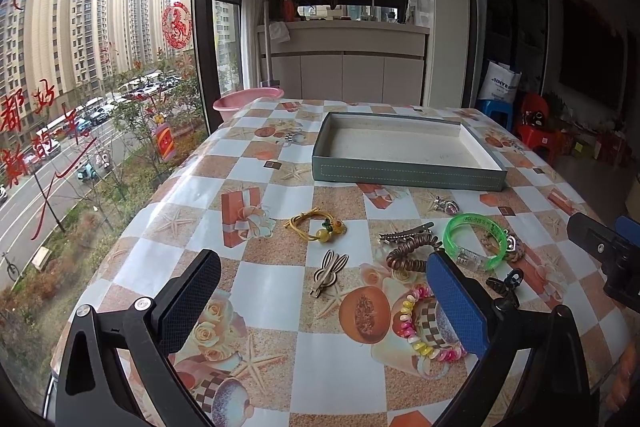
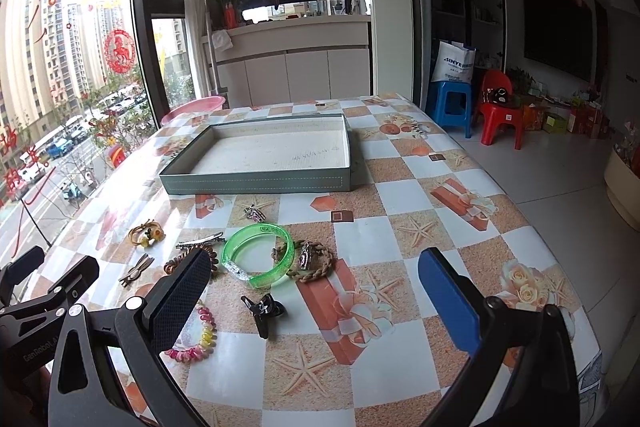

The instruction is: Organize jewelry

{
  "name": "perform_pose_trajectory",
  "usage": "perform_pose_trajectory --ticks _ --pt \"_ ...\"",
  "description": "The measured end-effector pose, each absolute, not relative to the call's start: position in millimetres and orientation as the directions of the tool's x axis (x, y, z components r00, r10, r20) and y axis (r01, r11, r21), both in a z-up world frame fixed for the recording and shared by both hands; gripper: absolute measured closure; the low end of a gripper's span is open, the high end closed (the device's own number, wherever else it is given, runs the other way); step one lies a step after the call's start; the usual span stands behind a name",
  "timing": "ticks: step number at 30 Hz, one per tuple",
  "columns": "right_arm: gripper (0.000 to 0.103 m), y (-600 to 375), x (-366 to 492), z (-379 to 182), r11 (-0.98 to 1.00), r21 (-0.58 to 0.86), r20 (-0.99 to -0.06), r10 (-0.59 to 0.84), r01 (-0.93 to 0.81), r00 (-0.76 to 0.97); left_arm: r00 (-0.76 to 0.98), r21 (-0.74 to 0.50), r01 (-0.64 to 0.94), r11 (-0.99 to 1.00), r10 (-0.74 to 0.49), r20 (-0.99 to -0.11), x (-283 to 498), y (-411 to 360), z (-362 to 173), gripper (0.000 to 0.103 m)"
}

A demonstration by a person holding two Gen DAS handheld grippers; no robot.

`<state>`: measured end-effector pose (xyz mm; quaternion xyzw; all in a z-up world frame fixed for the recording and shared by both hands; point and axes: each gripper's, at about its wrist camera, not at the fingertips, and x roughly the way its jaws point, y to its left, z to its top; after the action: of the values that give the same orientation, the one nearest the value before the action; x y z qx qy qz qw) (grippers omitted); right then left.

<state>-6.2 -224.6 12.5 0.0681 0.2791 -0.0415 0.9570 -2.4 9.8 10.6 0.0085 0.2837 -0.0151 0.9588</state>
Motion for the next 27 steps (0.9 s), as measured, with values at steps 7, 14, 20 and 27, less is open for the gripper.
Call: perform_pose_trajectory --ticks 7,14,20,27 --pt "0.0 -224.8 -5.9 12.9 0.987 0.107 -0.539 -0.041 0.117 0.841 0.839 0.013 0.035 0.999 -0.023 -0.543 -3.2 10.8 11.8 0.0" --pt "0.0 -222.9 -7.3 15.2 0.989 0.098 -0.529 -0.046 0.115 0.847 0.839 0.017 0.033 0.999 -0.019 -0.543 -4.0 10.6 12.0 0.0" --pt "0.0 -222.8 -7.3 15.4 0.989 0.099 -0.53 -0.044 0.114 0.847 0.84 0.016 0.033 0.999 -0.019 -0.542 -4.2 10.5 11.6 0.0" --pt "0.0 -222.9 -7.5 15.5 0.989 0.097 -0.525 -0.047 0.114 0.85 0.841 0.017 0.033 0.999 -0.019 -0.541 -4.4 10.8 12.0 0.0"
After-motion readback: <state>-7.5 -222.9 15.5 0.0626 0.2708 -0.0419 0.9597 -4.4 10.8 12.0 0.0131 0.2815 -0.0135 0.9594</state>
